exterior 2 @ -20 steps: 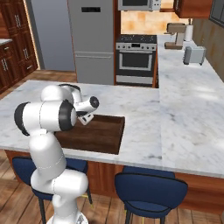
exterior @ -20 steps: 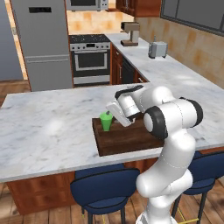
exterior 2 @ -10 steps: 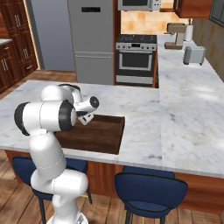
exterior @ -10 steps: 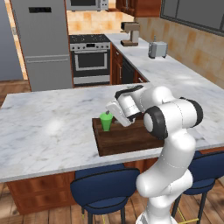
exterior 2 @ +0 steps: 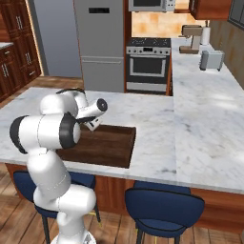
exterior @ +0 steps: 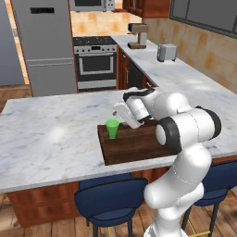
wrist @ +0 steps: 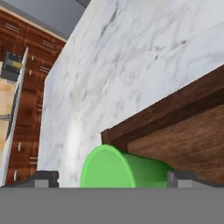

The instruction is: There is a tray on the dining counter. Grab the cup, mug, and pitcher and place them on the tray. The pitcher may be placed next to the tray if it cannot fit the tray.

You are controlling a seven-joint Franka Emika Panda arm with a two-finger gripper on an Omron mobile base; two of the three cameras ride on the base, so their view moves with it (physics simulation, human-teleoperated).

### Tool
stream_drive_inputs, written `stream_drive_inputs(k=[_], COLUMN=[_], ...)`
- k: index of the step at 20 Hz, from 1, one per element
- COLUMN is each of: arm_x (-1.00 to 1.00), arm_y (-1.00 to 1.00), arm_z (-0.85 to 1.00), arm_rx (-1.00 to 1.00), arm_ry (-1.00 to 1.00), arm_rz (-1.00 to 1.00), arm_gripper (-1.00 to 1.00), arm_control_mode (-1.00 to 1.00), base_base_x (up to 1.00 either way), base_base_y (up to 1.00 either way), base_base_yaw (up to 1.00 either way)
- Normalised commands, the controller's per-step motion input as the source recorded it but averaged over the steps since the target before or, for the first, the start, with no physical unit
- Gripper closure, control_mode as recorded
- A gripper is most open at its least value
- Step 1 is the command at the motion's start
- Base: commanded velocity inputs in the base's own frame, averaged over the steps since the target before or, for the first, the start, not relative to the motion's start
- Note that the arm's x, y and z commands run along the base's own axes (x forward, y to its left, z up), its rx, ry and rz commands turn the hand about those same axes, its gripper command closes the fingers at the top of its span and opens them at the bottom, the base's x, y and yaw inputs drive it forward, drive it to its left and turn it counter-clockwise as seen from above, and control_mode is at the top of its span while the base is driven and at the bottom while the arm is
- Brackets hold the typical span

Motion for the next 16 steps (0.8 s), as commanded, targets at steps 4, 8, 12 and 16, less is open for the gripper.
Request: stream_drive_inputs(k=[4,8,12,16], arm_x=[-0.48,-0.47,-0.39,-0.32], arm_y=[-0.24,-0.14,-0.03,-0.09], arm_z=[0.68,0.43,0.31,0.56], arm_rx=[-0.16,-0.29,-0.37,-0.33], arm_ry=[0.00,-0.02,-0.01,0.00], arm_rz=[0.00,0.00,0.00,0.02], arm_gripper=[-1.00,-1.00,-1.00,-1.00], arm_control_mode=[-1.00,-1.00,-1.00,-1.00], base_base_x=[0.00,0.00,0.00,0.00], base_base_y=[0.00,0.00,0.00,0.00], base_base_yaw=[0.00,0.00,0.00,0.00])
